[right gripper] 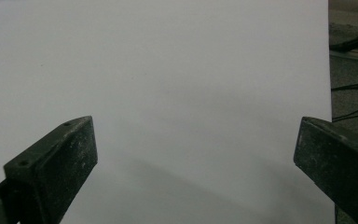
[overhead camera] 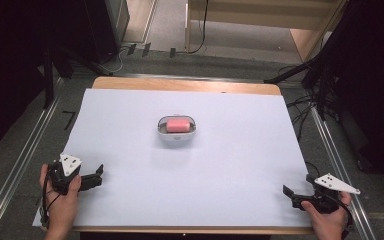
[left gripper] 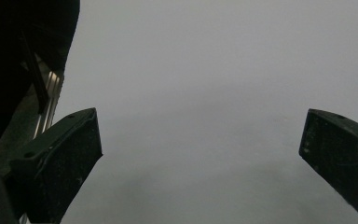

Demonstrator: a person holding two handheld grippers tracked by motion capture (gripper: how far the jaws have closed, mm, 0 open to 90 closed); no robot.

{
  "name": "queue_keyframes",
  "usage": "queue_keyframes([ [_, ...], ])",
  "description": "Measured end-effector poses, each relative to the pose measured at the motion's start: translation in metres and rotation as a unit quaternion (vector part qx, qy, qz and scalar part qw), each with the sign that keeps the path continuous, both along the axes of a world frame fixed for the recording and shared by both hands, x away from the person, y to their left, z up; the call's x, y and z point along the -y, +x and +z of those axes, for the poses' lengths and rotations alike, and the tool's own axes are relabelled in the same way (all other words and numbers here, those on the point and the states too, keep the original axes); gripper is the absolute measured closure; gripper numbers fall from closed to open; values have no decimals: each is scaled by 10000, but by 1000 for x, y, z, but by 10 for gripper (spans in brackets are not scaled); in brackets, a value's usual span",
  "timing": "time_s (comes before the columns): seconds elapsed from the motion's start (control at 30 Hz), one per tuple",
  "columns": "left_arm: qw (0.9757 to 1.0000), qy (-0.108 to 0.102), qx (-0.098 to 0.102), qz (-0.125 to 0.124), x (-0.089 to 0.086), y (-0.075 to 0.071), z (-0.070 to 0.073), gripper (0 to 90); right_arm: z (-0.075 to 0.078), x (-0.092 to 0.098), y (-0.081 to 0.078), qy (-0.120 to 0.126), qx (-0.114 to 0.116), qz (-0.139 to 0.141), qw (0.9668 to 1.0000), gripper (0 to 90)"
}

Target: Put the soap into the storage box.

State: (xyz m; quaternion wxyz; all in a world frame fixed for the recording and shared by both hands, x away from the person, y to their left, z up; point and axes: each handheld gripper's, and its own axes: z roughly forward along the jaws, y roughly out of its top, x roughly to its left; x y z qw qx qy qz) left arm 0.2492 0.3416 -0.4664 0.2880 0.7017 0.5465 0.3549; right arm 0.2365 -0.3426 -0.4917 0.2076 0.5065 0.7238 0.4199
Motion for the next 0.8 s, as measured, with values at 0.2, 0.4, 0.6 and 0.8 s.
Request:
queue_keyframes([
  [0.2, 10000, -4, 9, 4, 0, 0, 0, 0, -1, -1, 1, -25, -52, -11, 10000, 1],
  [0.4, 10000, 0, -6, 4, 0, 0, 0, 0, -1, -4, 2, -170, -133, -5, 9998, 1],
  [0.6, 10000, 8, 3, 2, 0, 0, 0, 0, -1, -2, 2, -101, -129, 2, 9999, 1],
  [0.8, 10000, 14, -31, 8, 0, 1, 0, 0, -2, -2, 3, -95, -114, 1, 9999, 1],
])
